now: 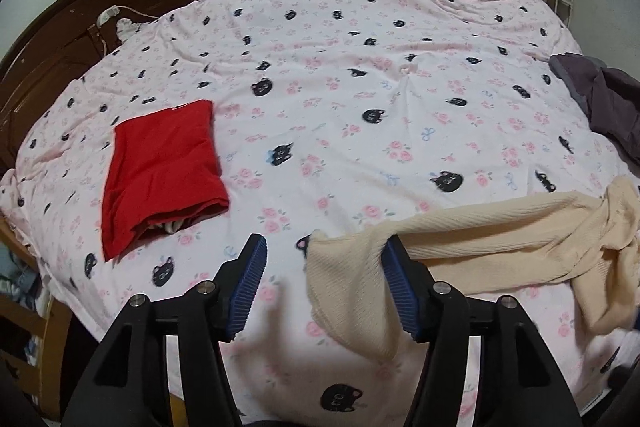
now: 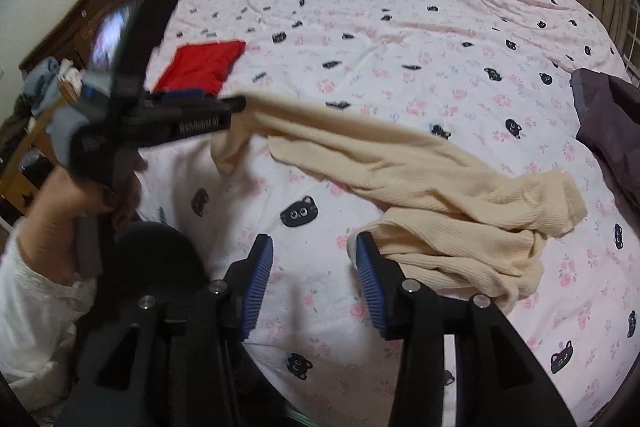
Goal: Fold clothes
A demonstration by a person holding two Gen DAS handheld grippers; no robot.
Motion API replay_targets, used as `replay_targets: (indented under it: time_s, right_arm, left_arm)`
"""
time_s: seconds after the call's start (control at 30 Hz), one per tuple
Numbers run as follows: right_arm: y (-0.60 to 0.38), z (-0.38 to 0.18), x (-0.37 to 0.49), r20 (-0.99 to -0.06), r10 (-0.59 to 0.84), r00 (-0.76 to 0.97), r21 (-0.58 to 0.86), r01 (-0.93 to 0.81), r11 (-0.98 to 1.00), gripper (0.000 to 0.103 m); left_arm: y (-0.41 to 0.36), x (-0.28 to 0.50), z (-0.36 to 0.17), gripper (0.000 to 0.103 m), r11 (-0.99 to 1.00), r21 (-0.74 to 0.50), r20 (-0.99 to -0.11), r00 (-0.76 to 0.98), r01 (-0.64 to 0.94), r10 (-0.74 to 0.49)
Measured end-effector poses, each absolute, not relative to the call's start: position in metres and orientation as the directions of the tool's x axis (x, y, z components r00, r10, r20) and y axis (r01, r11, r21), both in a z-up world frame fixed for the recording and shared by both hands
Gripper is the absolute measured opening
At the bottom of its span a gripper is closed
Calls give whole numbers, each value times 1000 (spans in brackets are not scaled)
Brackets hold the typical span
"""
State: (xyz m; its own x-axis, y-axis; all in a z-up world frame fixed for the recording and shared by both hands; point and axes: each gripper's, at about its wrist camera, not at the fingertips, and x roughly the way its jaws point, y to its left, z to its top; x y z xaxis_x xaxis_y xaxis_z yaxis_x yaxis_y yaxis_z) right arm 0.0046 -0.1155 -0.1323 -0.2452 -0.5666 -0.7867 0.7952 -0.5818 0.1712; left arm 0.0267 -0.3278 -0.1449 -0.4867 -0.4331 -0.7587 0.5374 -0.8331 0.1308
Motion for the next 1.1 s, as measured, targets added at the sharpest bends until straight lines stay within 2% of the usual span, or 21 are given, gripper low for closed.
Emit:
replay_targets:
  time_s: [0.23, 0.4, 0.7, 0.8, 0.87, 1.1]
  right_arm:
    - [-74, -97, -18, -724, -632, -276, 232, 766, -600, 45]
    - [-44, -93, -48, -724, -582, -370, 181, 712, -678, 45]
    - [-21, -123, -85, -748, -522, -410, 114, 696, -709, 44]
    - [-19, -135, -93, -757, -514, -403, 99, 707, -700, 39]
    - [-18, -143, -98, -763, -508, -399, 89, 714, -694, 32]
    - [-19, -162, -117, -778, -497, -383, 72, 732, -678, 31]
  left_arm:
    - [-348, 39, -153, 58, -806, 73, -788, -462, 588, -408]
    - [-345, 41, -150, 58, -810, 79, -780, -470, 581, -413]
    - [-341, 40, -145, 58, -814, 81, -777, -475, 575, -413]
    - [-341, 40, -145, 58, -812, 83, -778, -472, 577, -415]
    - [-340, 40, -145, 58, -812, 85, -779, -470, 577, -416]
    - [-340, 39, -145, 58, -813, 93, -780, -465, 575, -418]
